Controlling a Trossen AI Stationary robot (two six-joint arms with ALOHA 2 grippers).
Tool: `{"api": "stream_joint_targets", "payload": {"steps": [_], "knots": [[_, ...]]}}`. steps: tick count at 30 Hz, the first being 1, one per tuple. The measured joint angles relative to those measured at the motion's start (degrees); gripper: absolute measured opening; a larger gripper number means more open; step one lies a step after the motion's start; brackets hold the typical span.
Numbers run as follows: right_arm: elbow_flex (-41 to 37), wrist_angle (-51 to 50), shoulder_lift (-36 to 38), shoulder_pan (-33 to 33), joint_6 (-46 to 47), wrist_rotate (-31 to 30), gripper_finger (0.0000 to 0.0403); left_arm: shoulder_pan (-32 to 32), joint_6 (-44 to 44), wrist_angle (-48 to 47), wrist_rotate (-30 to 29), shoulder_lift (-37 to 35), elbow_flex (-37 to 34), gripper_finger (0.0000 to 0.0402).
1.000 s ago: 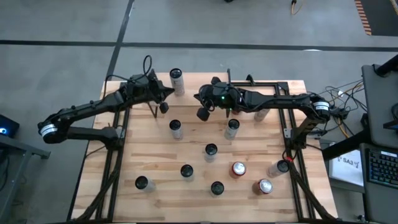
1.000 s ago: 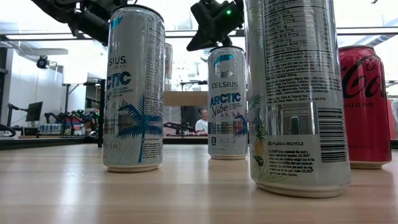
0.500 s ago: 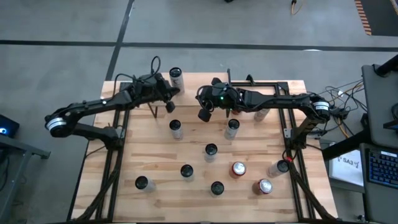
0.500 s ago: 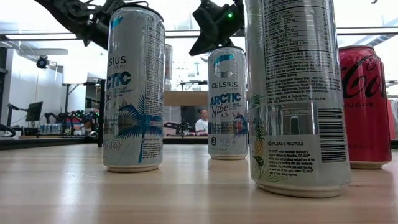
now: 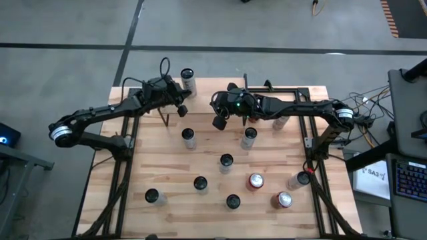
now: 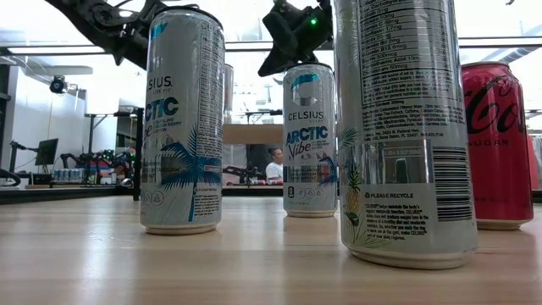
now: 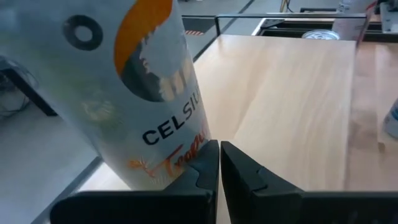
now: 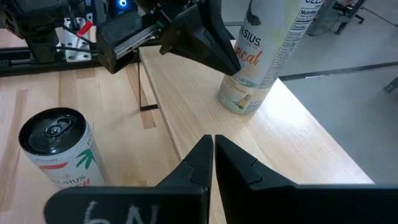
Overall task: Place canned beverage on shelf
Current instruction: Put the white soda can on the shelf
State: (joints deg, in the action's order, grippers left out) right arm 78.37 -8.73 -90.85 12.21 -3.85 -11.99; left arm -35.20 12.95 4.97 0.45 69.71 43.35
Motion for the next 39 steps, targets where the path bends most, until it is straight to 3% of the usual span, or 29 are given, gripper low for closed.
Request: {"api": "stream_joint_targets", "payload": {"steps": [11,17,21,26,39], "knots": [[0.00,-0.02,0.00,0.00,0.00,0.00,0.0009,-0.96,0.07,-0.55,0.24,-1.12,0.00,0.0000],[-0.02,-0.47,0.00,0.00,-0.09,0.00,0.0009,-0.96,-0.12,-7.75,-0.03,-4.82,0.00,0.0000],[-0.02,-1.64,0.00,0.00,-0.18,-0.01,0.0009,-0.98,-0.31,-11.04,-5.53,-7.05,0.00,0.0000],[-0.02,-1.65,0.00,0.00,-0.22,-0.02,0.0009,-1.63,2.36,-5.03,-13.40,-6.59,0.00,0.0000],[-0.04,-1.79,0.00,0.09,-0.22,-0.04,0.0009,-2.18,-0.77,-1.76,-9.74,-2.60,0.02,0.0000]]}}
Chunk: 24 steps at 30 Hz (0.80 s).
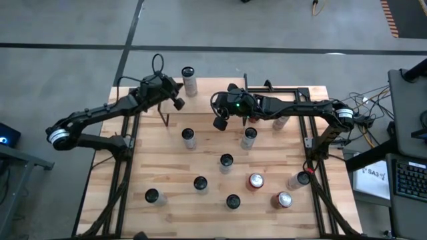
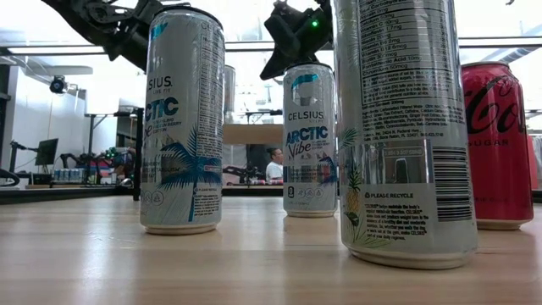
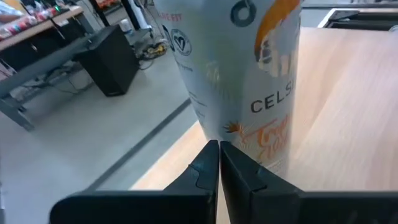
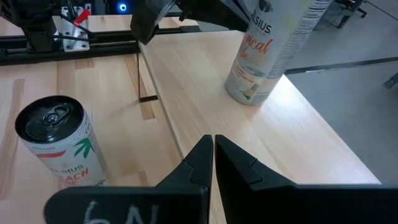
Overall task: Place canned beverage on shelf
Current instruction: Put the white soda can on the shelf
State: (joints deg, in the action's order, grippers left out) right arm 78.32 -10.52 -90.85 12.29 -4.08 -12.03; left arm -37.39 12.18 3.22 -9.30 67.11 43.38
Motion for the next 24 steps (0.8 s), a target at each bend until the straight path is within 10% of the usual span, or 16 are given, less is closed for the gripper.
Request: {"api": "stream_joint_targets", "payload": {"steps": [11,17,24], "knots": [[0.00,-1.11,0.00,0.00,0.47,0.00,0.0009,0.20,-4.34,-4.83,4.92,-2.43,0.00,0.0000],[0.00,-2.28,0.00,0.00,0.65,0.01,0.0009,0.27,-2.36,-3.82,21.06,-1.21,0.00,0.0000],[0.00,-2.80,0.00,0.00,1.81,0.01,0.0009,0.33,-3.16,2.81,20.00,2.90,0.00,0.0000]]}}
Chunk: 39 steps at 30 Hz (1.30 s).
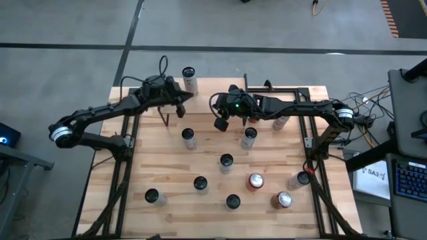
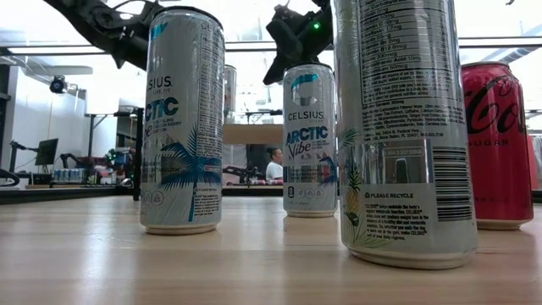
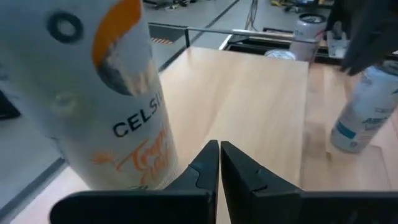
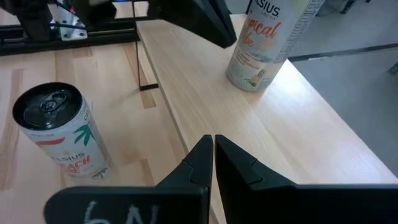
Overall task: Place canned beverage on shelf
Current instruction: Put the white soda can on the shelf
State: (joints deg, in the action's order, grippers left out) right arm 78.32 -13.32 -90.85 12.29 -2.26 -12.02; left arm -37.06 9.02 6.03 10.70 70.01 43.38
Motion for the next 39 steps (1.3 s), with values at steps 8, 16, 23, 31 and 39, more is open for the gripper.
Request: {"api": "stream_joint_targets", "payload": {"steps": [8,16,23,31,39], "knots": [[0.00,0.20,0.00,0.13,-0.57,-0.01,0.0009,-0.35,1.16,3.39,-6.82,2.65,0.00,0.0000],[0.00,0.26,0.00,0.13,-0.04,-0.01,0.0009,-0.73,1.54,5.09,-7.17,4.89,0.00,0.0000],[0.00,0.24,0.00,0.13,0.11,-0.01,0.0009,-1.70,2.01,5.08,-7.24,5.51,0.00,0.0000],[0.00,0.24,0.00,0.13,0.31,-0.01,0.0009,-2.88,2.49,5.04,-7.38,5.05,0.00,0.0000],[0.00,0.22,0.00,0.13,0.28,-0.01,0.0009,-3.02,2.49,5.04,-7.37,5.05,0.00,0.0000]]}}
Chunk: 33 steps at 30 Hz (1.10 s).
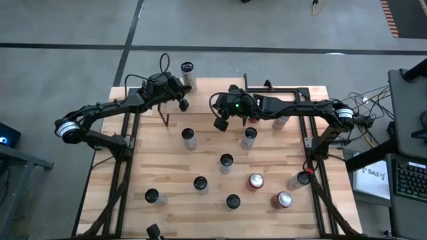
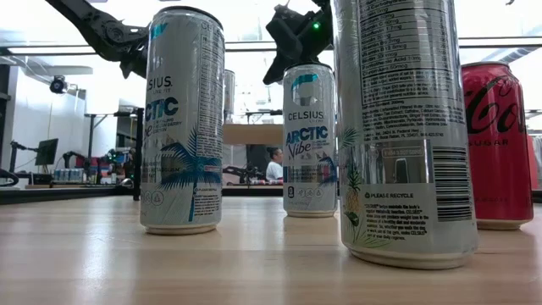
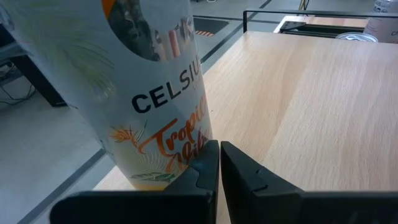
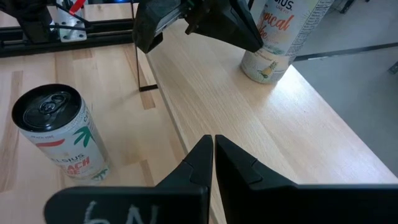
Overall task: Place canned beverage on shelf
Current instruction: Put the white soda can on the shelf
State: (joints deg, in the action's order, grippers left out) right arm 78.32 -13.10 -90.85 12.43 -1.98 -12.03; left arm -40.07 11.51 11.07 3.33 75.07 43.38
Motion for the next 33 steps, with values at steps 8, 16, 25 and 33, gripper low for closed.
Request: {"api": "stream_joint_targets", "payload": {"steps": [8,16,25,33], "knots": [[0.00,-0.07,0.00,0.00,-0.02,0.00,0.0009,-0.07,0.07,0.37,0.02,0.00,0.00,0.0000],[0.00,-0.07,0.00,0.00,0.00,0.00,0.0009,-0.17,0.59,0.77,0.02,0.00,0.00,0.0000],[0.00,-0.04,0.00,0.00,-0.02,0.00,0.0009,-0.20,1.05,0.74,0.02,-0.02,0.00,0.0000],[0.00,-0.02,0.00,0.00,-0.09,0.00,0.0009,-0.28,1.53,0.74,0.02,-0.02,0.00,0.0000]]}}
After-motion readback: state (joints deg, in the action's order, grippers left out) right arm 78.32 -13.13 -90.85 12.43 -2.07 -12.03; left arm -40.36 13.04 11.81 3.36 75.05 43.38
